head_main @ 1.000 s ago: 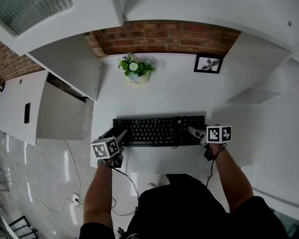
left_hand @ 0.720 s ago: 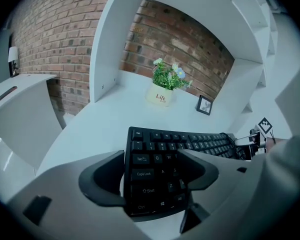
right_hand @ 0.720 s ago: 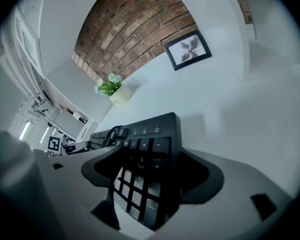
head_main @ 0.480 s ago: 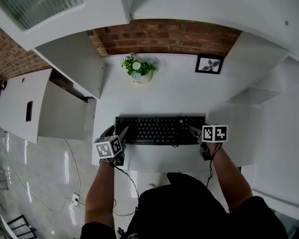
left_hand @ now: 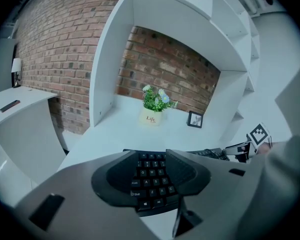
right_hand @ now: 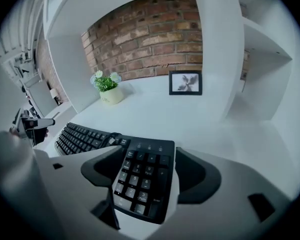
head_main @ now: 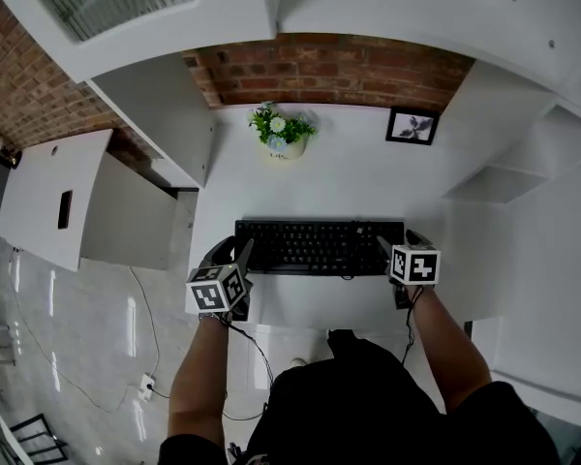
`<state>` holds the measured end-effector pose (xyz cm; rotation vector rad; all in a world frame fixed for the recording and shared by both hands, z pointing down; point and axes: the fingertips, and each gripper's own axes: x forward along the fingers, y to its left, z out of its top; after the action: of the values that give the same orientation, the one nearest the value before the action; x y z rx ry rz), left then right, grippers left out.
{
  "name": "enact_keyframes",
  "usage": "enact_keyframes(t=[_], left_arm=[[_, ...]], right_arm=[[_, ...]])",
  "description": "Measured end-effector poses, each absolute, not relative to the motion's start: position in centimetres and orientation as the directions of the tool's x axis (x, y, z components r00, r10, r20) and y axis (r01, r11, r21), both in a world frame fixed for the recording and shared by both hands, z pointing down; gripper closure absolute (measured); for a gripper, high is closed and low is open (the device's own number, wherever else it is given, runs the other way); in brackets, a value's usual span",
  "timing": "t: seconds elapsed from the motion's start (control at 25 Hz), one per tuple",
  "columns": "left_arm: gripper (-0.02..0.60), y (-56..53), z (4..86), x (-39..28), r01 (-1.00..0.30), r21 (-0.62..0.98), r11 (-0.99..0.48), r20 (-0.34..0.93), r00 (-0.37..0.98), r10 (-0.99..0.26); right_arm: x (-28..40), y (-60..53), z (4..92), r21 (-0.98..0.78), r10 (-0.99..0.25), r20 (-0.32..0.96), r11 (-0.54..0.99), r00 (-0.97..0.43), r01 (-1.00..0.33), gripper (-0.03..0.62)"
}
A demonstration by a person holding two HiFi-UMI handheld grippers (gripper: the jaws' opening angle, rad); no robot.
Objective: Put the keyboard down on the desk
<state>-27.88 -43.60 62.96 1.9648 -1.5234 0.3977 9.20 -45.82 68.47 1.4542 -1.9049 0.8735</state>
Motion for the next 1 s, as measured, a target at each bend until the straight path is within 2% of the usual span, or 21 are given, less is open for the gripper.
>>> enact_keyframes(t=[0.12, 0.16, 0.28, 0.4, 0.52, 1.0], left_arm=[[0.421, -43.1, 61.2, -27.5, -0.946, 0.274, -0.172, 0.544, 0.3, -0.783], [0.436, -42.9, 60.5, -27.4, -0.947, 0.269, -0.177, 0.532, 0.299, -0.792], [0.496, -42.3, 57.9, -26.8, -0.946, 0.255, -0.201, 0.485, 0.305, -0.82], [0.537, -41.5, 55.1, -25.5, -0.939, 0.239, -0.249, 0.425, 0.331, -0.842], [0.552, -40.2, 52.7, -24.5, -0.929, 0.229, -0.292, 0.375, 0.361, -0.854], [0.563, -30.5, 47.9, -22.9, -0.901, 0.181, -0.394, 0.292, 0.431, -0.854]], right_arm=[[9.2, -45.7, 66.7, -0.173, -0.632, 0.734, 0.183, -0.25, -0.968, 0.267], [9.2, -45.6, 65.9, -0.173, -0.653, 0.714, 0.183, -0.252, -0.968, 0.303], [9.2, -45.4, 63.5, -0.167, -0.723, 0.644, 0.189, -0.252, -0.968, 0.559], [8.2, -44.6, 60.9, -0.189, -0.77, 0.565, 0.229, -0.296, -0.955, 0.574], [6.5, -43.1, 58.1, -0.224, -0.796, 0.483, 0.29, -0.364, -0.93, 0.576], [2.2, -32.9, 49.3, -0.26, -0.831, 0.312, 0.392, -0.461, -0.882, 0.576]])
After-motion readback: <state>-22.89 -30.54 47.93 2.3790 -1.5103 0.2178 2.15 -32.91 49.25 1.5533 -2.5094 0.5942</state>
